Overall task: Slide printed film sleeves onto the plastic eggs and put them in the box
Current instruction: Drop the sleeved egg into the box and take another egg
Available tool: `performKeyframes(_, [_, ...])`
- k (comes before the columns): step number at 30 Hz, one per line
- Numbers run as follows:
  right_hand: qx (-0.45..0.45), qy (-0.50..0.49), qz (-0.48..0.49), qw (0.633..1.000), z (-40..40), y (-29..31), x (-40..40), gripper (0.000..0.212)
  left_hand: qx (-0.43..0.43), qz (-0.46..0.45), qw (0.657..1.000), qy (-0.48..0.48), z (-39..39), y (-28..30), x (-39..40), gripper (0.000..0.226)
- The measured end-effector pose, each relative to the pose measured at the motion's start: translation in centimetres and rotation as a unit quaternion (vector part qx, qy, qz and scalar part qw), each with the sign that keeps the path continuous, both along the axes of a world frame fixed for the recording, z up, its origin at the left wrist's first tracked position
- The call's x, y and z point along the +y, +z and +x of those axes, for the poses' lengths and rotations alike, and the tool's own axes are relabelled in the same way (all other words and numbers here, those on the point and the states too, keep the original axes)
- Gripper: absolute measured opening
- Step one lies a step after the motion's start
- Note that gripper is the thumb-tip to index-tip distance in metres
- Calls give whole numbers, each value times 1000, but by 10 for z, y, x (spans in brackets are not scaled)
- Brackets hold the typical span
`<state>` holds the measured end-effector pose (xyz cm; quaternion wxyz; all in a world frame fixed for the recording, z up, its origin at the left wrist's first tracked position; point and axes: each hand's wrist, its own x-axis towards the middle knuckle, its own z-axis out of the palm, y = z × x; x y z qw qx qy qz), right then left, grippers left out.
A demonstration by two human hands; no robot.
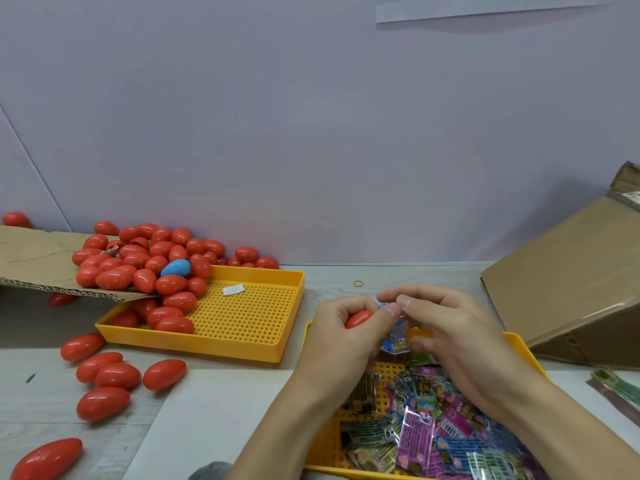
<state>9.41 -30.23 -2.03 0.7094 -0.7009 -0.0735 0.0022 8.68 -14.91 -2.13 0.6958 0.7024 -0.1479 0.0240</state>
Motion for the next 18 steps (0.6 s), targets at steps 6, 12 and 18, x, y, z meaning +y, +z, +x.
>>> performKeyframes(6, [17, 32, -23, 999, -2, 4, 1, 22, 26, 16, 999, -13, -2, 0, 0, 35])
performKeyframes(12, [25, 41, -2, 999, -3, 4, 2, 14, 34, 13, 999, -12, -1, 0, 0, 31])
performKeyframes(18, [57, 17, -13, 998, -1, 2, 5, 24, 23, 6, 1000, 8, -1, 0, -1, 28])
